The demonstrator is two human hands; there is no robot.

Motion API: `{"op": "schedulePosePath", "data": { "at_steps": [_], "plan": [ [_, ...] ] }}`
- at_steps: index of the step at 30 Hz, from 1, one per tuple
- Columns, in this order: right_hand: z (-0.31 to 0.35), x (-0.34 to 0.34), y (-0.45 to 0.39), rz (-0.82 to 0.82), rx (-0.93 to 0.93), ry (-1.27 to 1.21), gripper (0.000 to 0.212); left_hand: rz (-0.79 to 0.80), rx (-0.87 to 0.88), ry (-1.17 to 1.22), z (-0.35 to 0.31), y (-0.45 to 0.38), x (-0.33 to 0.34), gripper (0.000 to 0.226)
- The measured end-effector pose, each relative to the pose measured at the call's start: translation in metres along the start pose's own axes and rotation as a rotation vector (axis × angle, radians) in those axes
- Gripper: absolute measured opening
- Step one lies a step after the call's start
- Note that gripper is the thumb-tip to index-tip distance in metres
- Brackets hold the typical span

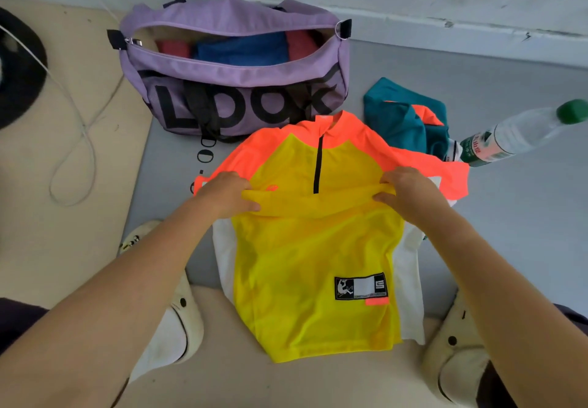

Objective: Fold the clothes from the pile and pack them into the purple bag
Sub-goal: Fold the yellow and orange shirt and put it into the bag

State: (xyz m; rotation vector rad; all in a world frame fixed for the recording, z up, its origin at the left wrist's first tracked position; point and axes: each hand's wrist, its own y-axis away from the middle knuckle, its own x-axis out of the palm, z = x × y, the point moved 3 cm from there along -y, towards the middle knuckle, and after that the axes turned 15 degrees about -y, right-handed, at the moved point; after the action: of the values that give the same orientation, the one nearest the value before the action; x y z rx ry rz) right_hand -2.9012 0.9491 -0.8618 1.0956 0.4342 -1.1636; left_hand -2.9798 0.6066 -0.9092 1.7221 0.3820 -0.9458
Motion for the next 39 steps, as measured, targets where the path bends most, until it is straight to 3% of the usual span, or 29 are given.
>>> {"op": "schedulePosePath", "data": {
  "at_steps": [3,5,8,10,13,16,22,24,26,33,37,39],
  "plan": [
    [-0.003,-0.009,0.005,-0.003,0.029,-0.103,0.035,-0.081,-0.009,0.225,0.007,0.009,0.0,0.04],
    [-0.006,-0.018,0.013,0.124,0.093,-0.184,0.031,0.002,0.021,0.359,0.009,0.022,-0.008,0.039],
    [0.002,-0.043,0.028,0.353,0.187,-0.11,0.05,0.328,0.085,0.184,0.009,0.045,-0.038,0.039],
    [0.017,-0.072,0.034,0.298,0.174,0.015,0.065,0.383,0.047,0.07,0.011,0.059,-0.071,0.05],
    [0.05,-0.124,0.047,0.003,0.088,0.054,0.079,-0.007,-0.03,-0.089,0.007,0.084,-0.143,0.07],
    [0.081,-0.181,0.07,-0.296,0.004,-0.08,0.079,-0.41,-0.091,-0.101,0.0,0.121,-0.207,0.064],
    [0.128,-0.259,0.122,-0.712,-0.169,-0.091,0.06,-0.896,-0.158,-0.04,-0.019,0.193,-0.283,0.076],
    [0.133,-0.259,0.137,-0.782,-0.178,-0.112,0.055,-0.973,-0.178,-0.042,-0.024,0.208,-0.281,0.075],
    [0.126,-0.243,0.145,-0.777,-0.15,-0.138,0.054,-0.927,-0.208,-0.016,-0.028,0.213,-0.259,0.067],
    [0.06,-0.092,0.132,-0.443,0.098,-0.259,0.045,-0.599,-0.221,0.156,-0.04,0.17,-0.101,0.061],
    [0.019,0.008,0.135,-0.114,0.292,-0.22,0.042,-0.202,-0.283,0.113,-0.045,0.145,0.005,0.058],
    [0.005,0.044,0.14,0.11,0.39,-0.177,0.041,0.092,-0.267,0.068,-0.053,0.138,0.042,0.061]
  ]
}}
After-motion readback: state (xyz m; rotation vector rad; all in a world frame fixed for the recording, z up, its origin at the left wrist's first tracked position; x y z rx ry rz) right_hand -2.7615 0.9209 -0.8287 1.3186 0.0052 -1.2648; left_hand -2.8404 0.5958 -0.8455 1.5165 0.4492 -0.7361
